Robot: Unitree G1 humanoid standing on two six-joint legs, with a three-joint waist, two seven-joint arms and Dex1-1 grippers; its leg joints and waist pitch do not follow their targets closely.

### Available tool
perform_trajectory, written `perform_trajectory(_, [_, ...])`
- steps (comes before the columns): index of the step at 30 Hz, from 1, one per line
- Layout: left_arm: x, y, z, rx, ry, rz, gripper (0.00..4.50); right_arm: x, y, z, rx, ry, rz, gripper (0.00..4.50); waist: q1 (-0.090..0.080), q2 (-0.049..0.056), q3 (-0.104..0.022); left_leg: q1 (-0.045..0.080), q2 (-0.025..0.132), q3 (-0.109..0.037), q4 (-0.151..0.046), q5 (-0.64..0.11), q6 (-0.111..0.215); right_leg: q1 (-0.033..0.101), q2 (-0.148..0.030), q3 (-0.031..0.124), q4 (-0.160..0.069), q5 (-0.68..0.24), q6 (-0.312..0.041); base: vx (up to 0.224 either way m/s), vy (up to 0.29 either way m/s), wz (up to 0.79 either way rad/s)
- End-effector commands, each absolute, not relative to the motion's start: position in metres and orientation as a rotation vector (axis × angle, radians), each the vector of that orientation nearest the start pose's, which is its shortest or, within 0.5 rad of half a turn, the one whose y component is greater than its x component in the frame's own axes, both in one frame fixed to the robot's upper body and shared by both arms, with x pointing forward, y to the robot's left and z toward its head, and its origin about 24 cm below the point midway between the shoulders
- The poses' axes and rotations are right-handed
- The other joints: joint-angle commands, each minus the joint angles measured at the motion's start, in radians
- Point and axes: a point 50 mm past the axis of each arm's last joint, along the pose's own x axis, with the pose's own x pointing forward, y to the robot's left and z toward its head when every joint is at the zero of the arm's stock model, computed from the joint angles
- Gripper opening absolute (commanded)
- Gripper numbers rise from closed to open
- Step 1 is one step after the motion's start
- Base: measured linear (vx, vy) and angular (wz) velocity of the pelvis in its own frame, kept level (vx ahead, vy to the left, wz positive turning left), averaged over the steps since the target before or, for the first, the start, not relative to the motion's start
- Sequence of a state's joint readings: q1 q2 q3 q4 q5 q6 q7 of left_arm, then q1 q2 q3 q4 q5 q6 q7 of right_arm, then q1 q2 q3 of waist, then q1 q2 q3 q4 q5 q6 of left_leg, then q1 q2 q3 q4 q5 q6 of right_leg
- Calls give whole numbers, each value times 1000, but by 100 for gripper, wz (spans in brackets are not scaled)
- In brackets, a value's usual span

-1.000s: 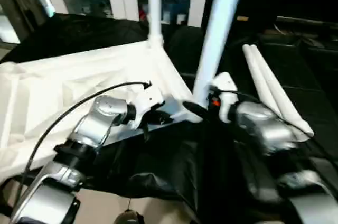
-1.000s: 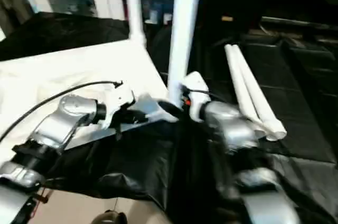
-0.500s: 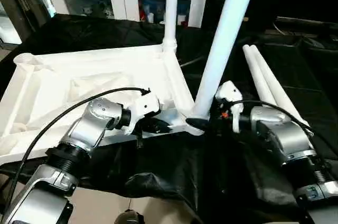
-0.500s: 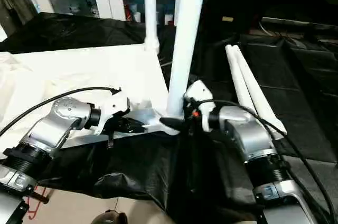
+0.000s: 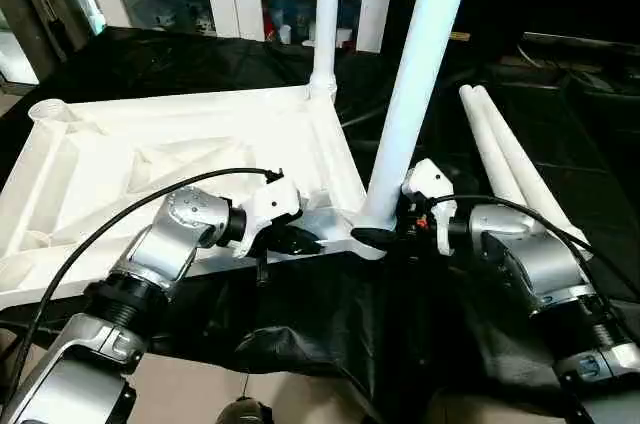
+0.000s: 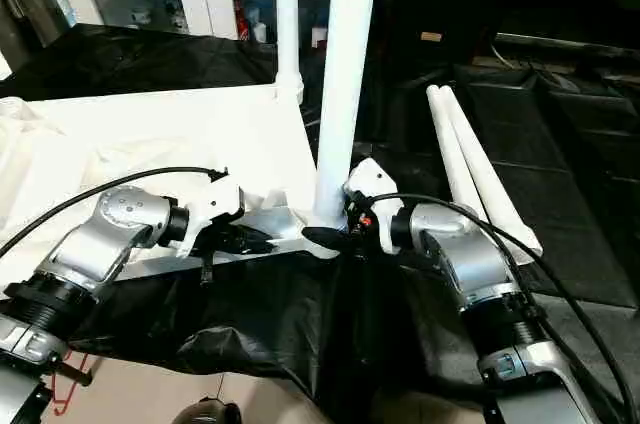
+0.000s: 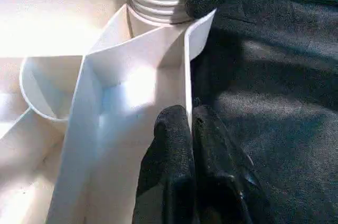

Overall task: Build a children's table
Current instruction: Rotate leg to tighten

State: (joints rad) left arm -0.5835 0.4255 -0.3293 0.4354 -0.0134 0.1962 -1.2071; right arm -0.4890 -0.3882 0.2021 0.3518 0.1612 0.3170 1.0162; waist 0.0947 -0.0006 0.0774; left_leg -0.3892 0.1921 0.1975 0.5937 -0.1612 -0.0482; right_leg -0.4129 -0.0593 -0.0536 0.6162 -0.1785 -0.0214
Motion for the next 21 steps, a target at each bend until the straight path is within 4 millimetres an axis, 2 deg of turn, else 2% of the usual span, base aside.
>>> perform_trajectory(1, [312,123,79,446,367,-1392,0,306,-137,65,-167,375,1149,276,0,1,-90,26,42,-20,-57,-167,33,58,-79,46,-63,-111,-232,0,0,0])
perform_trajectory(5, [316,119,77,383,358,-1332,0,306,-135,58,-132,375,1103,275,0,-2,-88,26,41,-19,-57,-175,31,58,-80,47,-65,-133,-229,0,0,0])
perform_trajectory(8, [325,113,78,331,339,-1240,0,312,-132,51,-117,371,987,275,-4,0,-85,28,40,-20,-59,-199,16,54,-81,47,-72,-193,-220,0,0,0])
perform_trajectory(10, [335,105,81,296,338,-1138,0,322,-124,43,-58,377,828,275,-9,-3,-85,32,39,-22,-60,-214,-2,52,-82,45,-76,-235,-213,0,0,0])
perform_trajectory(11, [335,105,81,296,338,-1138,0,322,-124,43,-58,377,828,275,-14,-4,-84,29,37,-24,-61,-224,-8,55,-83,45,-77,-256,-205,0,0,0])
perform_trajectory(13, [342,97,83,290,330,-1077,0,329,-115,38,2,383,716,275,-20,-6,-82,31,35,-24,-61,-238,-10,52,-84,45,-84,-301,-188,0,0,0])
perform_trajectory(15, [350,87,84,289,324,-1014,0,336,-101,33,58,396,622,275,-23,-6,-84,32,35,-25,-60,-234,-14,48,-85,46,-85,-303,-184,0,0,0])
perform_trajectory(16, [350,87,84,289,324,-1014,0,336,-101,33,58,396,622,275,-25,-6,-84,33,35,-24,-61,-236,-15,48,-83,46,-86,-305,-183,0,0,0])
perform_trajectory(17, [352,83,84,290,325,-992,0,338,-94,31,71,397,595,275,-24,-5,-85,32,36,-24,-60,-234,-13,50,-84,46,-85,-292,-183,0,0,0])
perform_trajectory(19, [353,68,80,295,326,-981,0,343,-67,32,79,376,573,275,-32,-7,-85,29,33,-23,-61,-225,-14,48,-84,46,-84,-276,-190,0,0,0])
perform_trajectory(20, [353,65,80,294,315,-983,0,343,-61,34,83,368,589,275,-33,-6,-86,31,34,-25,-61,-229,-14,51,-84,45,-84,-274,-192,0,0,0])
perform_trajectory(21, [353,62,80,292,303,-984,0,343,-56,35,90,360,607,330,-33,-5,-85,29,35,-24,-60,-230,-6,52,-86,46,-84,-263,-194,0,0,0])
